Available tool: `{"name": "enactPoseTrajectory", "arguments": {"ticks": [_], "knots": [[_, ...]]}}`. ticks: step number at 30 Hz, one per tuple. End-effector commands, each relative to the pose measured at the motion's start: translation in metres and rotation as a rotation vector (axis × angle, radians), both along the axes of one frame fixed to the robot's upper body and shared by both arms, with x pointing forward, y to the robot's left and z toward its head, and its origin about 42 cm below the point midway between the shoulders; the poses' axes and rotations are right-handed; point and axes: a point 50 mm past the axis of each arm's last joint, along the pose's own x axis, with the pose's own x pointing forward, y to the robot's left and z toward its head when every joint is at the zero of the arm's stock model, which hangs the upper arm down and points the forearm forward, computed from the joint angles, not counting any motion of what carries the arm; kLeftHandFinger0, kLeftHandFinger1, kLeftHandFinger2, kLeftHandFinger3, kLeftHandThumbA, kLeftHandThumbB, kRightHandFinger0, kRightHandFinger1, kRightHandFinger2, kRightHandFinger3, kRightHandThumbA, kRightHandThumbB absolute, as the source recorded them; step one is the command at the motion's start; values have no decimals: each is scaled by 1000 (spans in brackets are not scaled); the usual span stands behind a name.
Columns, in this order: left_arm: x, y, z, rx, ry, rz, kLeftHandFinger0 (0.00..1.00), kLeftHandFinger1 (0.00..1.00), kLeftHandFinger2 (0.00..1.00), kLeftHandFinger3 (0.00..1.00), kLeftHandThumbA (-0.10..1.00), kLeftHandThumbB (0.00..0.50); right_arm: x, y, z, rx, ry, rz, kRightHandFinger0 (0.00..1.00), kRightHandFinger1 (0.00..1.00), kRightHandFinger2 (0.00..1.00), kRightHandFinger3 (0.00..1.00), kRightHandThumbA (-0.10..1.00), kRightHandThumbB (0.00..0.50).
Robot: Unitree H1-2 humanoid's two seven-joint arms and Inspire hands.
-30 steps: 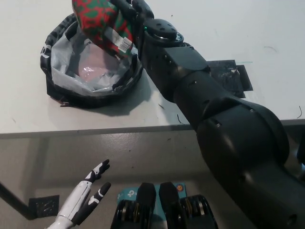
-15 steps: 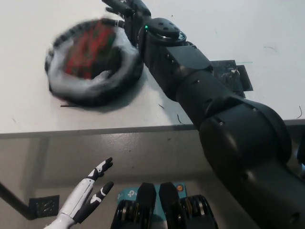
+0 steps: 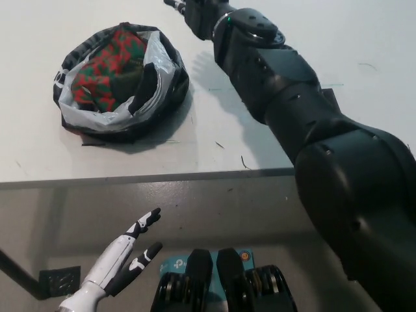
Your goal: The robot uses its right hand to pick up a bag of coffee beans and puts it in the black plastic bag, then the robot grabs the top of the bag and lifts it.
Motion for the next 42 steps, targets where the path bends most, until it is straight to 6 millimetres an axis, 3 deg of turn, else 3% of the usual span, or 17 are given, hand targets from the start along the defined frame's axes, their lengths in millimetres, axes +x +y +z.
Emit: {"name": "enactPoseTrajectory", "arguments": {"ticks": [1, 4, 7, 10, 16, 20, 31, 42], "knots": [[6, 1, 14, 37, -53, -38, 1000, 1000, 1000, 1000, 1000, 187, 3, -5, 47, -38, -177, 18, 1000, 1000, 1000, 1000, 898, 482], [6, 1, 15, 46, -53, -38, 1000, 1000, 1000, 1000, 1000, 189, 4, -12, 53, -168, -278, 18, 1000, 1000, 1000, 1000, 905, 462], [9, 2, 16, 44, -46, -39, 1000, 1000, 1000, 1000, 1000, 206, 3, -15, 72, -539, -499, 18, 1000, 1000, 1000, 1000, 975, 484], [11, 4, 17, 52, -42, -46, 1000, 1000, 1000, 1000, 1000, 189, -4, -8, 92, -872, -730, 99, 1000, 1000, 1000, 1000, 1000, 500], [11, 4, 13, 60, -37, -38, 1000, 1000, 1000, 1000, 1000, 200, -29, 12, 102, -1143, -990, 217, 1000, 1000, 1000, 1000, 977, 500], [8, 4, 8, 61, -27, -33, 1000, 1000, 1000, 1000, 1000, 195, -42, 28, 82, -1319, -1105, 298, 1000, 1000, 1000, 1000, 895, 500], [4, 3, 6, 79, -17, -39, 1000, 1000, 1000, 1000, 1000, 217, -49, 42, 40, -1544, -1106, 415, 1000, 1000, 1000, 1000, 812, 500], [0, 4, 4, 57, -16, -37, 1000, 1000, 1000, 1000, 1000, 197, -53, 63, 8, -1789, -1131, 502, 1000, 1000, 1000, 1000, 848, 500]]}}
